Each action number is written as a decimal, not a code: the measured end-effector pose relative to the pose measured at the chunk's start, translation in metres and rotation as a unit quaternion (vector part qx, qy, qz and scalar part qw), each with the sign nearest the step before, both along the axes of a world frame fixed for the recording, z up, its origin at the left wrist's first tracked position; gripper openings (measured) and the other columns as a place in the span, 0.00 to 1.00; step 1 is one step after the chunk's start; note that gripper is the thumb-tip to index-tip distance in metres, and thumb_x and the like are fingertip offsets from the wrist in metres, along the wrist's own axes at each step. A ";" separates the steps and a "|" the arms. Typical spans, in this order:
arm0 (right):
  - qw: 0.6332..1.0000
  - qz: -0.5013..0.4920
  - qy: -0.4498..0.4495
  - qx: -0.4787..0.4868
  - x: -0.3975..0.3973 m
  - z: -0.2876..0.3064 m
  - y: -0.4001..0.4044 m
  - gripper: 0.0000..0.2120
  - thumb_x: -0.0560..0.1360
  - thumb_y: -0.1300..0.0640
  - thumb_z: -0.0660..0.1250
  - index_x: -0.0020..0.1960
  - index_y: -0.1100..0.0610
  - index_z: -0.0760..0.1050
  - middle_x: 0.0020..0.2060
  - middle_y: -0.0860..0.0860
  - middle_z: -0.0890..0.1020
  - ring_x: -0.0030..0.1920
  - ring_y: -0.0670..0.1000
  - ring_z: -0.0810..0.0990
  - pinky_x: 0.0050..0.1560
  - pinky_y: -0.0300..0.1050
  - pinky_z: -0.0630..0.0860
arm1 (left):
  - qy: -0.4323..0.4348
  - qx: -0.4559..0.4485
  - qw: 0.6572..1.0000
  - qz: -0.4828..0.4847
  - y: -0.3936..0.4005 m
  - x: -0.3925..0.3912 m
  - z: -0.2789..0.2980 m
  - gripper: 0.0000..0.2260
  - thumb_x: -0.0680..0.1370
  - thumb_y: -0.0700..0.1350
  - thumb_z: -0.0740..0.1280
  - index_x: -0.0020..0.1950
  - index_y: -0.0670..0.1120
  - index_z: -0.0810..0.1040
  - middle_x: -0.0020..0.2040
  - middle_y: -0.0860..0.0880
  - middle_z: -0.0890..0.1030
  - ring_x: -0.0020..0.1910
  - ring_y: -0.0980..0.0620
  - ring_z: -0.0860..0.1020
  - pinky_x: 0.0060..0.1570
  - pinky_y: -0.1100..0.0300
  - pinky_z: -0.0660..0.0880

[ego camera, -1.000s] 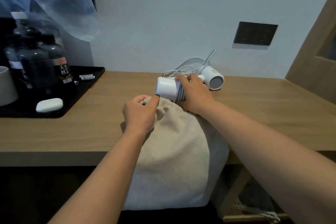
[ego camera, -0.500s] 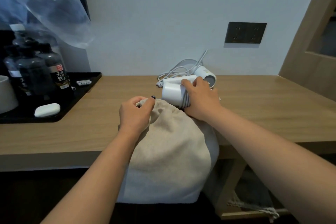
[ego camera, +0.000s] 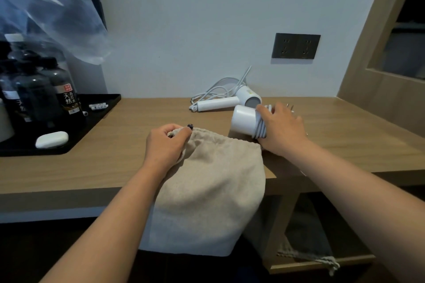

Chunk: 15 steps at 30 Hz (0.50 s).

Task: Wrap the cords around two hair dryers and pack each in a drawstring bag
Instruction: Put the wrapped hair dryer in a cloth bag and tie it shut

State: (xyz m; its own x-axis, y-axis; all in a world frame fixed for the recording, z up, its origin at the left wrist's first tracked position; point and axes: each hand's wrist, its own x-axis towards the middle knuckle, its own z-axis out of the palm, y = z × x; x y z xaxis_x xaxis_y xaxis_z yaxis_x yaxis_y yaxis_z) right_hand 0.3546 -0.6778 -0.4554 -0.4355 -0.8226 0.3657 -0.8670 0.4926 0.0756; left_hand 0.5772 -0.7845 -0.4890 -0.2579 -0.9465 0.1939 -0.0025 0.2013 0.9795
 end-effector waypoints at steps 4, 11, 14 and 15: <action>0.999 -0.034 -0.008 0.002 -0.008 0.001 0.006 0.34 0.69 0.51 0.71 0.71 0.49 0.60 0.60 0.57 0.67 0.62 0.60 0.70 0.57 0.55 0.69 | 0.019 0.010 1.000 -0.004 0.001 0.001 0.000 0.08 0.74 0.44 0.71 0.36 0.42 0.81 0.26 0.46 0.73 0.24 0.48 0.70 0.24 0.60 0.68; 0.993 -0.077 -0.011 0.094 0.006 0.021 0.009 0.39 0.66 0.51 0.74 0.72 0.52 0.58 0.62 0.58 0.68 0.63 0.60 0.70 0.55 0.53 0.70 | 0.001 -0.041 0.998 0.056 -0.005 0.007 -0.002 0.08 0.73 0.48 0.71 0.37 0.47 0.82 0.37 0.48 0.79 0.32 0.47 0.76 0.32 0.54 0.74; 0.998 -0.038 0.058 0.003 0.026 0.027 0.013 0.25 0.71 0.53 0.69 0.65 0.57 0.67 0.59 0.57 0.70 0.59 0.60 0.72 0.51 0.52 0.70 | -0.015 -0.092 0.990 0.108 -0.010 0.007 -0.001 0.06 0.75 0.47 0.69 0.39 0.48 0.82 0.47 0.50 0.79 0.43 0.55 0.77 0.46 0.56 0.75; 0.997 0.019 0.072 -0.032 0.033 0.027 0.014 0.22 0.72 0.55 0.67 0.64 0.58 0.68 0.59 0.57 0.71 0.58 0.59 0.72 0.51 0.52 0.70 | -0.020 -0.112 0.988 0.101 -0.010 0.007 -0.001 0.06 0.75 0.46 0.69 0.39 0.48 0.81 0.48 0.49 0.78 0.42 0.60 0.76 0.46 0.62 0.74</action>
